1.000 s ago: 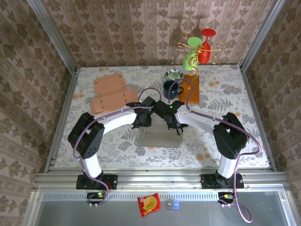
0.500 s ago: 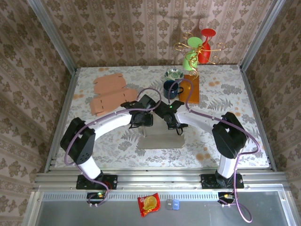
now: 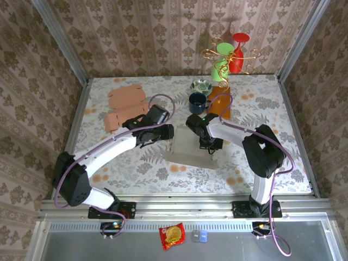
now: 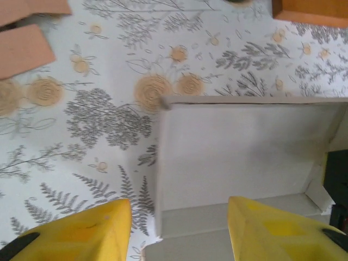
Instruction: Fold the paper box
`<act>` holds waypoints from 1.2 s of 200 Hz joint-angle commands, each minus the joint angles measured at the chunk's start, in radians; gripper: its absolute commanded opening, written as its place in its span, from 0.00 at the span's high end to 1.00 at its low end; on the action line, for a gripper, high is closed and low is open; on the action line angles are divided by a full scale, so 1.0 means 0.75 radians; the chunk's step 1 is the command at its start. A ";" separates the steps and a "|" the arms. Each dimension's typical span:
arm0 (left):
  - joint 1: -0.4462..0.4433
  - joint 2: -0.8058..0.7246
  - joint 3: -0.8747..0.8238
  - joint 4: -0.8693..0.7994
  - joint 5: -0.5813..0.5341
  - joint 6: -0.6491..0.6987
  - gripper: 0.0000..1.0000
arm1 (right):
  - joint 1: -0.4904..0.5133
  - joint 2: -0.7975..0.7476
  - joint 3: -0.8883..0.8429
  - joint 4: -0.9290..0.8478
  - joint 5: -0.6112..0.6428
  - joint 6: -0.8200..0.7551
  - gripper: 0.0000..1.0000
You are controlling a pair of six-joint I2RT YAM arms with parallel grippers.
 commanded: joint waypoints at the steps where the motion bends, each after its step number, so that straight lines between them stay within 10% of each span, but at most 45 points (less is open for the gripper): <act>1: 0.068 -0.090 -0.059 -0.034 0.024 0.002 0.51 | -0.047 0.017 -0.032 -0.071 -0.102 0.172 1.00; 85: 0.284 -0.242 -0.273 -0.077 0.305 0.063 0.56 | -0.190 0.108 0.084 -0.357 -0.453 0.698 1.00; 211: -0.007 0.050 -0.302 0.263 0.516 -0.087 0.58 | -0.179 0.045 -0.174 -0.050 -0.803 1.094 1.00; 240: -0.008 0.093 -0.300 0.308 0.528 -0.092 0.59 | -0.160 -0.057 -0.281 0.090 -0.826 1.170 0.74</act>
